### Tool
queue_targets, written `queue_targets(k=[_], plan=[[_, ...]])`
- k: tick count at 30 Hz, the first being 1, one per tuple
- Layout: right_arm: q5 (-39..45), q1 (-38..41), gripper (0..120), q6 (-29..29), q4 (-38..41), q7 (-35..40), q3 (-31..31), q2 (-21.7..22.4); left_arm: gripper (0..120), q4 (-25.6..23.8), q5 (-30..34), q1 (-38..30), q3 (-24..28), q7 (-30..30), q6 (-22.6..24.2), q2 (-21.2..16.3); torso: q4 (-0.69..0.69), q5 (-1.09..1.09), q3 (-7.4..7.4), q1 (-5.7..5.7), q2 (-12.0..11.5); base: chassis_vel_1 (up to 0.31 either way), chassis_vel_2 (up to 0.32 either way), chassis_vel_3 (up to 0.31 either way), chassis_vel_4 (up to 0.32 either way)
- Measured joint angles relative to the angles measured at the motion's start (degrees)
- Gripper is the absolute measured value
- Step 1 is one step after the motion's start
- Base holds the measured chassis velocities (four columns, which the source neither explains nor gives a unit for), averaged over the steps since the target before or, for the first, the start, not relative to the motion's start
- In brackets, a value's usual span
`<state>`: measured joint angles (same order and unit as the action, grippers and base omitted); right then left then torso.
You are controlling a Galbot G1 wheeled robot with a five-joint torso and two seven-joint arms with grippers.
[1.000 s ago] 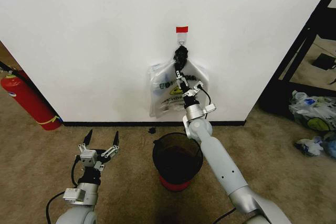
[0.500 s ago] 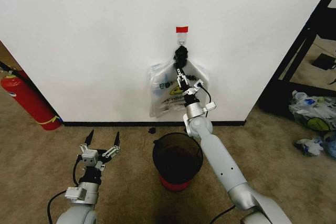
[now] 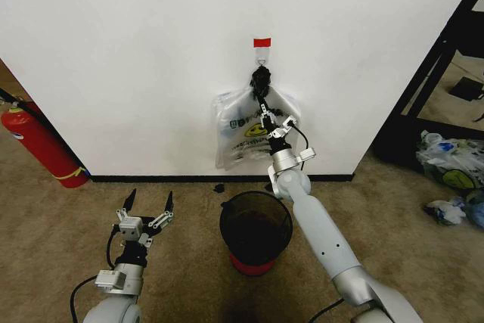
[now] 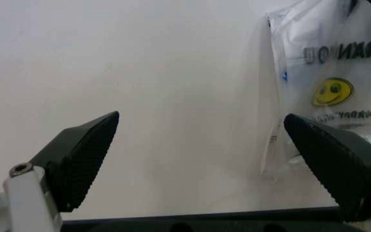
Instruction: Pick up the garbage bag from the wall and place it over the trash bin.
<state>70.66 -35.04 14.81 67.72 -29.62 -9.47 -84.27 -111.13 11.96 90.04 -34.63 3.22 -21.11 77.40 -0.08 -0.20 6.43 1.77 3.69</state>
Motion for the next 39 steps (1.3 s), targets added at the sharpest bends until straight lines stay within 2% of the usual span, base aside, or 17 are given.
queue_targets(k=[15, 21, 25, 26, 28, 30, 31, 32, 35, 39], plan=[[-10.2, -11.5, 0, 1.0, 0.2, -0.7, -0.7, 3.9, 100, -0.4, 0.0, 0.3, 0.1, 0.0, -0.4, 0.0, 0.00, -0.01, 0.00, 0.00, 0.0, 0.000, 0.000, 0.000, 0.000], [-12.4, -17.4, 0, 1.4, 4.3, -2.1, -0.8, 8.7, 100, -0.8, 0.1, 0.4, 0.1, 0.0, -0.4, -0.2, -0.01, -0.05, -0.02, -0.01, 0.0, 0.000, 0.000, 0.000, 0.000], [-13.8, -21.2, 0, 1.6, 6.7, -5.2, -1.2, 12.5, 100, -0.8, 0.3, 0.4, 0.1, 0.0, -0.4, -0.3, -0.04, 0.00, -0.01, -0.01, 0.0, 0.000, 0.000, 0.000, 0.000], [-14.0, -22.2, 0, 1.8, 7.4, -6.2, -1.4, 13.6, 100, -0.8, 0.3, 0.3, 0.2, 0.0, -0.4, -0.3, -0.01, 0.03, 0.00, 0.00, 0.0, 0.000, 0.000, 0.000, 0.000], [-14.1, -23.0, 0, 2.0, 8.3, -7.2, -1.6, 14.7, 100, -0.8, 0.3, 0.3, 0.3, 0.0, -0.5, -0.3, 0.01, 0.09, 0.01, 0.00, 0.0, 0.000, 0.000, 0.000, 0.000], [-14.1, -23.8, 0, 2.1, 9.1, -8.3, -2.0, 15.8, 100, -0.8, 0.3, 0.3, 0.3, 0.0, -0.5, -0.3, 0.04, 0.07, 0.00, 0.00, 0.0, 0.000, 0.000, 0.000, 0.000], [-14.2, -24.4, 0, 2.3, 9.8, -9.4, -2.4, 17.1, 100, -0.7, 0.3, 0.3, 0.4, 0.0, -0.5, -0.4, 0.02, -0.03, 0.00, 0.00, 0.0, 0.000, 0.000, 0.000, 0.000], [-14.3, -24.6, 0, 2.4, 10.0, -9.7, -2.6, 17.5, 100, -0.7, 0.3, 0.2, 0.4, 0.0, -0.5, -0.4, 0.01, -0.03, 0.00, 0.00, 0.0, 0.000, 0.000, 0.000, 0.000], [-14.5, -24.9, 0, 2.5, 10.3, -10.2, -2.8, 18.3, 100, -0.6, 0.3, 0.0, 0.5, 0.0, -0.5, -0.5, 0.00, 0.04, 0.00, 0.00, 0.0, 0.000, 0.000, 0.000, 0.000], [-13.9, -24.1, 0, 3.1, 10.8, -9.6, -2.9, 17.9, 100, -0.4, 0.3, -0.2, 0.8, 0.1, -0.5, -0.6, 0.01, 0.01, 0.00, 0.00, 0.0, 0.000, 0.000, 0.000, 0.000]])
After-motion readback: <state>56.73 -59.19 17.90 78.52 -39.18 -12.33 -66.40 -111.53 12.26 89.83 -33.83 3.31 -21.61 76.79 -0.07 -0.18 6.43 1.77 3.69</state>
